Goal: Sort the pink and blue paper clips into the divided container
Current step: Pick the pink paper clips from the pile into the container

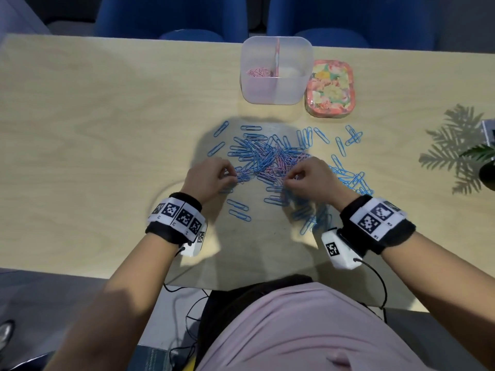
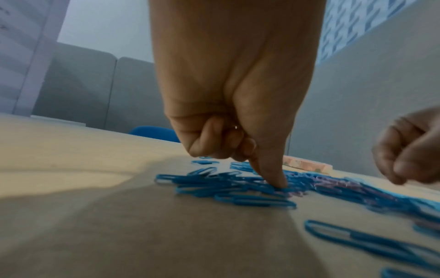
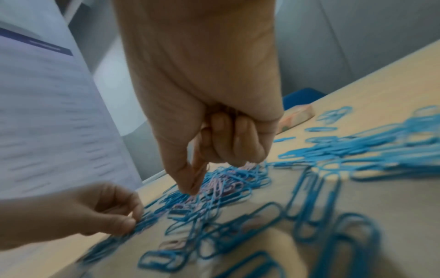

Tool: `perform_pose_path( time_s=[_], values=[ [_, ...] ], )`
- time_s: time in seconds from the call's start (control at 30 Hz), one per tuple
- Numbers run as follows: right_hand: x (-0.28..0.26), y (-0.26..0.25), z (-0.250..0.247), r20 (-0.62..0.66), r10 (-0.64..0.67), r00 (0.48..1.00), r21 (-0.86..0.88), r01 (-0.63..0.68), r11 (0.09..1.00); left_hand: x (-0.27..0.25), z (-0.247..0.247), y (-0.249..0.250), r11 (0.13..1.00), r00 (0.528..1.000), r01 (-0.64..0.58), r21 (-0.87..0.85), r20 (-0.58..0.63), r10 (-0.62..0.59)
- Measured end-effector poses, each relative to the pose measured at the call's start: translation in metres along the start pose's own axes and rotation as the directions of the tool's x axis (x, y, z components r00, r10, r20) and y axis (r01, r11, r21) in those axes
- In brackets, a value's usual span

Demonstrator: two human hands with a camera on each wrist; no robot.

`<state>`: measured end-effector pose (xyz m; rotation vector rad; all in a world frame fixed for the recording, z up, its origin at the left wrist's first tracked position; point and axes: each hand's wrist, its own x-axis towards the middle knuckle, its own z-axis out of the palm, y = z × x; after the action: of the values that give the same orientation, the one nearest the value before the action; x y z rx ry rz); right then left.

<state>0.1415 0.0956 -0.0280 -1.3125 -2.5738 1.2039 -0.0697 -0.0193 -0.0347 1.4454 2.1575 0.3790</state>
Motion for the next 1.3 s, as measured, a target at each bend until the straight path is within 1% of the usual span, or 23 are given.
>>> perform_pose_path(
  time_s=[0.1, 0.17, 0.2, 0.27, 0.33, 0.4, 0.47, 0.5, 0.53, 0.57, 0.6, 0.63, 0.67, 0.7, 0.77, 0.83, 0.9, 1.0, 1.1, 1.17, 1.2, 1.23, 1.3],
  values=[
    [-0.006, 0.008, -0.004, 0.006, 0.057, 0.998, 0.053, -0.057, 0.997, 0.003, -0.001, -0.006, 0.991, 0.999, 0.049, -0.121, -0.007, -0.051],
    [-0.008, 0.007, -0.002, 0.006, 0.13, 0.992, 0.236, -0.128, 0.963, 0.006, -0.007, -0.012, 0.977, 0.992, 0.091, -0.191, -0.068, -0.105],
    [-0.008, 0.005, -0.002, 0.056, 0.193, 0.98, 0.397, -0.199, 0.896, 0.006, -0.01, -0.014, 0.976, 0.985, 0.114, -0.186, -0.106, -0.136],
    [-0.006, 0.001, -0.002, 0.265, 0.249, 0.931, 0.67, -0.364, 0.647, 0.006, -0.016, -0.017, 0.983, 0.973, 0.152, -0.107, -0.156, -0.168],
    [-0.007, -0.006, -0.006, 0.43, 0.205, 0.879, 0.752, -0.475, 0.458, 0.002, -0.016, -0.014, 0.992, 0.983, 0.124, -0.034, -0.135, -0.128],
    [-0.008, -0.011, -0.009, 0.503, 0.17, 0.848, 0.778, -0.529, 0.338, -0.004, -0.011, -0.011, 0.999, 0.997, 0.053, 0.009, -0.048, -0.053],
    [-0.008, -0.013, -0.01, 0.544, 0.155, 0.825, 0.79, -0.565, 0.238, -0.009, -0.006, -0.01, 0.999, 0.999, 0.031, 0.026, 0.014, -0.031],
    [-0.008, -0.013, -0.009, 0.545, 0.159, 0.823, 0.788, -0.568, 0.238, -0.011, -0.005, -0.012, 0.999, 0.999, 0.042, 0.014, 0.016, -0.042],
    [-0.008, -0.012, -0.008, 0.513, 0.18, 0.839, 0.78, -0.544, 0.309, -0.012, -0.005, -0.014, 0.998, 0.998, 0.058, -0.002, 0.01, -0.058],
    [-0.008, -0.009, -0.006, 0.432, 0.204, 0.879, 0.747, -0.475, 0.464, -0.012, -0.006, -0.016, 0.996, 0.996, 0.083, -0.013, 0.011, -0.083],
    [-0.008, -0.007, -0.002, 0.308, 0.2, 0.93, 0.654, -0.359, 0.666, -0.013, -0.008, -0.018, 0.993, 0.993, 0.114, -0.016, 0.022, -0.114],
    [-0.008, -0.004, 0.002, 0.181, 0.139, 0.974, 0.489, -0.212, 0.846, -0.013, -0.01, -0.02, 0.989, 0.989, 0.146, -0.025, 0.035, -0.145],
    [-0.008, -0.003, 0.007, 0.101, 0.046, 0.994, 0.298, -0.074, 0.952, -0.014, -0.012, -0.023, 0.984, 0.985, 0.171, -0.043, 0.042, -0.169],
    [-0.007, -0.004, 0.011, 0.084, -0.021, 0.996, 0.136, 0.01, 0.991, -0.014, -0.014, -0.025, 0.979, 0.982, 0.189, -0.071, 0.038, -0.186],
    [-0.01, -0.007, 0.017, 0.084, -0.036, 0.996, -0.092, 0.044, 0.995, -0.015, -0.017, -0.029, 0.974, 0.978, 0.205, -0.097, 0.0, -0.206],
    [-0.012, -0.009, 0.02, 0.068, -0.026, 0.997, -0.233, 0.042, 0.972, -0.017, -0.018, -0.027, 0.978, 0.977, 0.206, -0.02, -0.06, -0.207],
    [-0.014, -0.01, 0.022, 0.072, -0.013, 0.997, -0.279, 0.032, 0.96, -0.018, -0.016, -0.022, 0.987, 0.983, 0.159, 0.022, -0.092, -0.156],
    [-0.019, -0.011, 0.026, 0.125, 0.037, 0.991, -0.291, 0.001, 0.957, -0.019, -0.005, -0.013, 0.999, 0.998, 0.013, 0.037, -0.068, -0.01],
    [-0.026, -0.01, 0.03, 0.173, 0.065, 0.983, -0.31, -0.008, 0.951, -0.018, 0.004, -0.007, 0.992, 0.999, -0.027, 0.123, -0.034, 0.032],
    [-0.028, -0.012, 0.027, 0.199, 0.05, 0.979, -0.222, -0.004, 0.975, -0.014, 0.007, -0.006, 0.986, 0.999, -0.033, 0.161, 0.022, 0.03],
    [-0.027, -0.013, 0.025, 0.211, 0.035, 0.977, -0.086, -0.017, 0.996, -0.013, 0.007, -0.005, 0.99, 0.998, -0.043, 0.132, 0.054, 0.036],
    [-0.026, -0.017, 0.02, 0.224, 0.029, 0.974, 0.095, -0.052, 0.994, -0.013, 0.006, -0.005, 0.998, 0.997, -0.042, 0.04, 0.068, 0.039],
    [-0.021, -0.024, 0.014, 0.257, 0.042, 0.965, 0.405, -0.147, 0.902, -0.013, 0.001, -0.006, 0.969, 0.998, 0.014, -0.247, 0.061, 0.001]
  ],
)
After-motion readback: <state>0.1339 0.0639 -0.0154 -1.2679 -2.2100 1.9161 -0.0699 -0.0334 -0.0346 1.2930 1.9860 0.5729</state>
